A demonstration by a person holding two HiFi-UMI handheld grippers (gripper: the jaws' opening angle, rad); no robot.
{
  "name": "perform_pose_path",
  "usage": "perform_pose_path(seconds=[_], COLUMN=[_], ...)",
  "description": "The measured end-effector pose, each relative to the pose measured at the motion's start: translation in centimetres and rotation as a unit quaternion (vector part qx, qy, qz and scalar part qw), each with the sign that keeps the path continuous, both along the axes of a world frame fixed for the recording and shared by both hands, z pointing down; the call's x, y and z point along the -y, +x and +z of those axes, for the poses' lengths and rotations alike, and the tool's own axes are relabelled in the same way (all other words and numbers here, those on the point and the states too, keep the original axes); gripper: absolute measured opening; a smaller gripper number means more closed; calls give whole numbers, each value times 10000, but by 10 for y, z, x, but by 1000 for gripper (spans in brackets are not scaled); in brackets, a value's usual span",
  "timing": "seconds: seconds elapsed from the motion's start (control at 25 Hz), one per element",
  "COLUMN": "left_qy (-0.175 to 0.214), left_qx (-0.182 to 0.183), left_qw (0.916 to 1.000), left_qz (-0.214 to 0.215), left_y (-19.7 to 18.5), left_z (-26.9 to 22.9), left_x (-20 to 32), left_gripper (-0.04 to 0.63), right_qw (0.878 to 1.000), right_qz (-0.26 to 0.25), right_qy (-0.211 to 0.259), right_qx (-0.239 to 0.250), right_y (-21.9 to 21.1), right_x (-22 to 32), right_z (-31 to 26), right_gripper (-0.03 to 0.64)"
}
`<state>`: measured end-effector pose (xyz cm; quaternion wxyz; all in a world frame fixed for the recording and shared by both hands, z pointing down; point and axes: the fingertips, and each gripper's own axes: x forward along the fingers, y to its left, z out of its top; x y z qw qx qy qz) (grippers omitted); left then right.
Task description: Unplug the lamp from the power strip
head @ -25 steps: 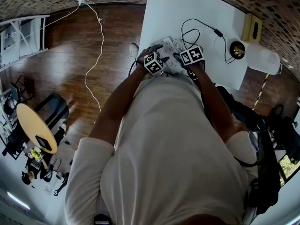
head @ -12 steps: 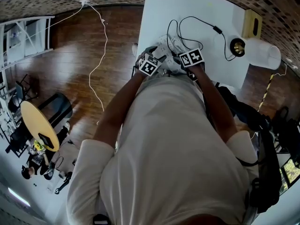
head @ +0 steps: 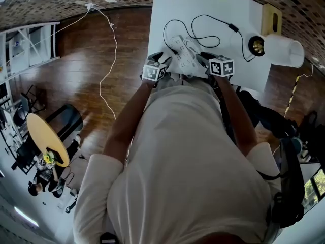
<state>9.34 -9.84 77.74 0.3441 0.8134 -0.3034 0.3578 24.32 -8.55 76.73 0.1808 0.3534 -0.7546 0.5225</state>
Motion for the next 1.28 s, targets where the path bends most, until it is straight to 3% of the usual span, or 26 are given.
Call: perform_pose_path(seconds=[0.08, 0.24, 0.4, 0.68, 0.96, 1.28], left_qy=[195, 461, 690, 1099, 1341, 1373], left_qx=[-183, -596, -1096, -1365, -1651, -1926], left_qw=[9996, 9954, 9872, 9828, 9769, 9715], left_qz=[-91, -596, -931, -589, -214, -169], left_y=[1, -17, -28, -54, -96, -153], left_z=[-30, -33, -63, -101, -135, -157], left_x=[12, 27, 46, 64, 53, 51], left_gripper=[184, 161, 149, 141, 136, 127], right_qw=[9989, 9922, 9836, 9684, 9558, 9325], right_qz=[342, 786, 690, 649, 986, 1194], right_qy=[299, 925, 1481, 1831, 2008, 2603], right_qx=[-67, -297, -762, -1563, -1908, -2202], right_y=[18, 40, 41, 31, 3, -60], right_x=[7, 25, 39, 41, 41, 43], right_z=[-9, -31, -52, -76, -108, -155], right_gripper=[113, 106, 104, 104, 104, 107])
